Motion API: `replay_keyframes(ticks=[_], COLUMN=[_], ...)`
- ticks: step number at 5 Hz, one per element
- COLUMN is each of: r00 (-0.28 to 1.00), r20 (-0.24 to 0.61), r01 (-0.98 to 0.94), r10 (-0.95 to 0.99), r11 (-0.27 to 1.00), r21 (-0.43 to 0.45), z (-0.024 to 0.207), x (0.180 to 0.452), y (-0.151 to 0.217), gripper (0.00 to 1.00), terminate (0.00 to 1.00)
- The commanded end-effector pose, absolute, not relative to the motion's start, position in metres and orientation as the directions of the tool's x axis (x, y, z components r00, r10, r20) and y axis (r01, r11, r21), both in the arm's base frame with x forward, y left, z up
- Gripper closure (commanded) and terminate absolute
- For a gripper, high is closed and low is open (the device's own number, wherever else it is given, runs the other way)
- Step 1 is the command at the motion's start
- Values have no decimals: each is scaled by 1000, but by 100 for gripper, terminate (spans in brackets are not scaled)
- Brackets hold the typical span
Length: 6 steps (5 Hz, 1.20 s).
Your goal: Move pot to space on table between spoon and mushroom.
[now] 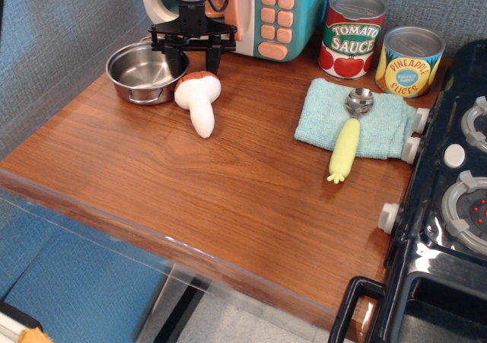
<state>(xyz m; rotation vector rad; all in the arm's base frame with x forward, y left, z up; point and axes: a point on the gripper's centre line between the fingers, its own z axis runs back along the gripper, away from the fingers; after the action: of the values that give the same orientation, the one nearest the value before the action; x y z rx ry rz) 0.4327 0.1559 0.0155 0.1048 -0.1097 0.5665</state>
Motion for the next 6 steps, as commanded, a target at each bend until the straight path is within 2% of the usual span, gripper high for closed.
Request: replay_keyframes(ticks=[1,2,3,4,5,6], r00=[814,792,736,748,828,884], r20=[211,242,320,372,333,320], r01=[-563,-593,-643,-595,-465,-351], r10=[541,561,596,549,451,341], r11=[825,800,764,803,885,936], r21=[55,85,58,12,-41,-28], z=[56,70,103,137,140,120], x=[425,417,404,395,375,348], y=[161,163,165,131,89,42], gripper=[100,100,100,100,100,100], terminate=[0,0,0,0,0,0])
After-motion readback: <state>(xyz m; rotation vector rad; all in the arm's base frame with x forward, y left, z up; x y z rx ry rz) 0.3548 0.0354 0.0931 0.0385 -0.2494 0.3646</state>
